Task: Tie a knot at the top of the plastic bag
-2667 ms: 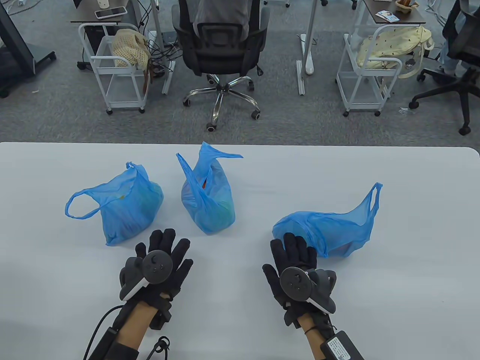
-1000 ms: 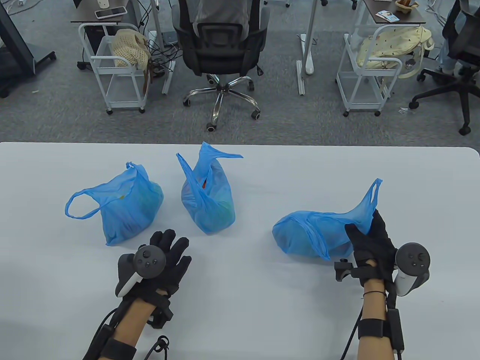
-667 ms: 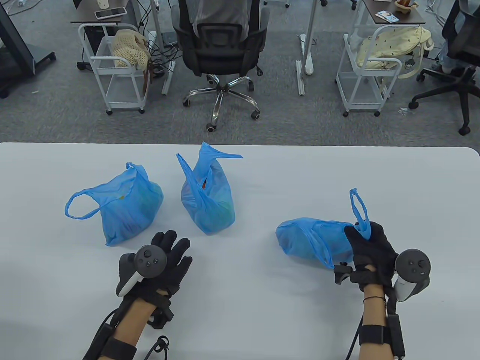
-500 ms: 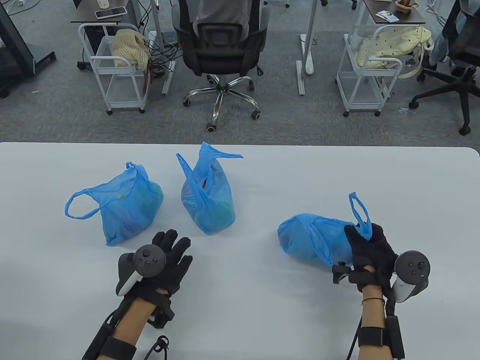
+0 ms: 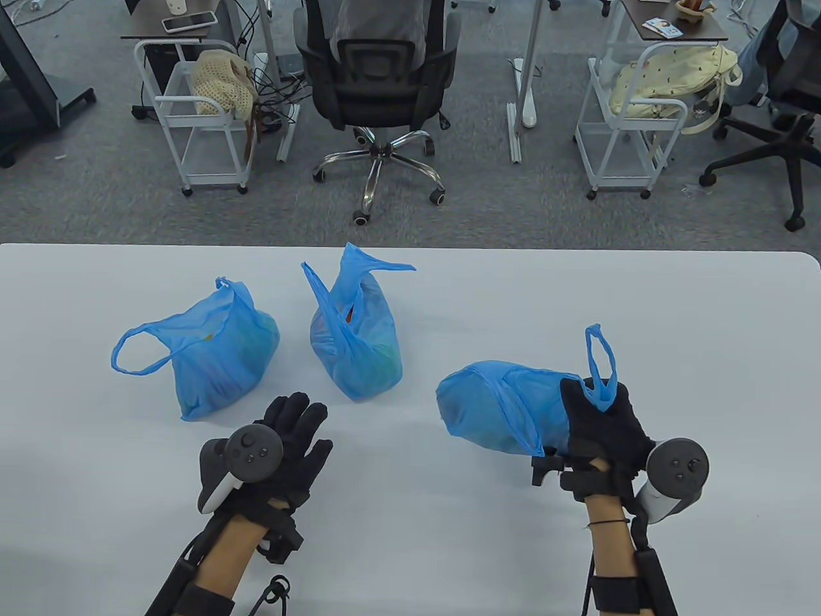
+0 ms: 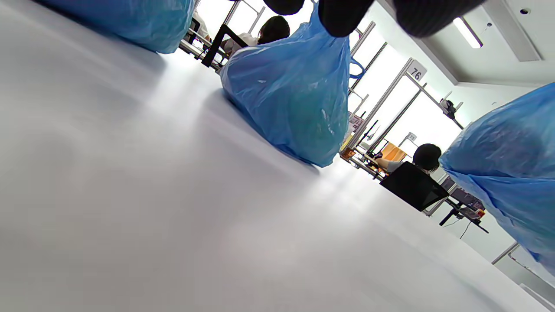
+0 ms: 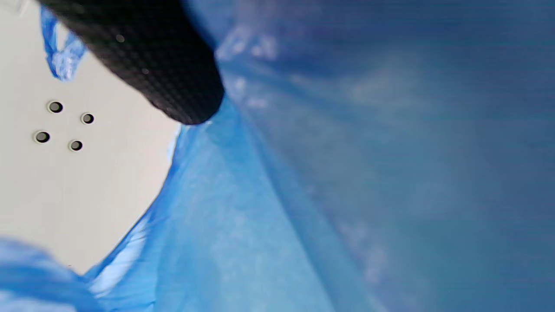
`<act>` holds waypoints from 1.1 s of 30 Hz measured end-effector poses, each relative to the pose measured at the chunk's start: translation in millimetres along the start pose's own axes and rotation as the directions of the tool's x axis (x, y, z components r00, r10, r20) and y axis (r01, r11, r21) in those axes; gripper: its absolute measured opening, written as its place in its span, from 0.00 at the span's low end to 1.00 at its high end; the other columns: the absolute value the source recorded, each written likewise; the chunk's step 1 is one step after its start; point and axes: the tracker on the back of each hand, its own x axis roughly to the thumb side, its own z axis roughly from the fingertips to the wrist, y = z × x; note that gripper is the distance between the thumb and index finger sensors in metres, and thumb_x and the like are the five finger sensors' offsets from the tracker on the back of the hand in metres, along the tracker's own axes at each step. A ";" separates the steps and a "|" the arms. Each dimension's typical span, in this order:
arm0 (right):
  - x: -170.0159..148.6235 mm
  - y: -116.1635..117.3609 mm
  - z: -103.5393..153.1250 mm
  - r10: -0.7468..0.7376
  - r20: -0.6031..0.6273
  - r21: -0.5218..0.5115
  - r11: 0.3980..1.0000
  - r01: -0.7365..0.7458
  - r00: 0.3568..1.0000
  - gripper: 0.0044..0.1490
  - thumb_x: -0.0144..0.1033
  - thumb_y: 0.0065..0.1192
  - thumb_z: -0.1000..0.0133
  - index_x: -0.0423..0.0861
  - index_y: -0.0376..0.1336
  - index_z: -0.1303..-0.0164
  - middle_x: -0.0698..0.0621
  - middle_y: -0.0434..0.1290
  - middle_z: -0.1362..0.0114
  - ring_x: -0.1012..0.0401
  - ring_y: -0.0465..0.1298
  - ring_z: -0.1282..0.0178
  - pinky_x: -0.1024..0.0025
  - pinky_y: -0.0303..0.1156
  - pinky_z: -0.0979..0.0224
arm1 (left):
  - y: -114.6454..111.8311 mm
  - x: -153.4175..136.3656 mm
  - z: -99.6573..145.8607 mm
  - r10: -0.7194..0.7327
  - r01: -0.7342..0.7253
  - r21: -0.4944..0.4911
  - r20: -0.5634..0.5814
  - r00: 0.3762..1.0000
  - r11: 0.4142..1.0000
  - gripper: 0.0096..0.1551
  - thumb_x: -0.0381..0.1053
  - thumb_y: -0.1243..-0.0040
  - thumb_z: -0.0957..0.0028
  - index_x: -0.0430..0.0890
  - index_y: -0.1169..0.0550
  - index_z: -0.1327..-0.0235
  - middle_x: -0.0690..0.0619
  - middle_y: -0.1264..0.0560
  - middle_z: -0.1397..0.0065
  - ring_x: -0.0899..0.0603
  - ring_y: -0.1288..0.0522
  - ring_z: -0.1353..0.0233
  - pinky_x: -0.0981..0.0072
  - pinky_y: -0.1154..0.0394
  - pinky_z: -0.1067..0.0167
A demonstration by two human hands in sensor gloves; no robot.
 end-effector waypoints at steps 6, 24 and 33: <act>20.7 28.8 22.8 0.013 0.066 0.101 0.995 -0.020 0.998 0.16 0.44 0.80 0.50 0.53 0.69 0.59 0.60 0.77 0.67 0.66 0.81 0.77 0.54 0.81 0.58 | 9.8 19.1 7.7 0.189 -0.201 0.066 0.159 0.969 0.977 0.41 0.69 0.54 0.44 0.62 0.51 0.20 0.53 0.53 0.10 0.37 0.53 0.12 0.28 0.54 0.25; -4.7 103.3 90.7 -0.007 0.104 0.342 0.939 -0.029 0.995 0.16 0.45 0.78 0.48 0.53 0.69 0.57 0.59 0.77 0.64 0.63 0.84 0.71 0.51 0.80 0.53 | -8.9 87.1 32.0 -0.200 0.132 0.173 0.467 0.861 0.976 0.56 0.65 0.30 0.53 0.62 0.51 0.21 0.57 0.49 0.11 0.37 0.43 0.13 0.21 0.46 0.26; -1.4 109.8 98.0 -0.055 0.103 0.409 0.913 0.008 0.993 0.20 0.50 0.71 0.45 0.52 0.68 0.50 0.52 0.77 0.53 0.51 0.83 0.51 0.41 0.73 0.44 | -3.3 84.5 35.1 -0.019 -0.115 0.282 0.432 0.902 0.953 0.20 0.58 0.30 0.51 0.64 0.22 0.46 0.60 0.22 0.27 0.43 0.20 0.28 0.31 0.32 0.30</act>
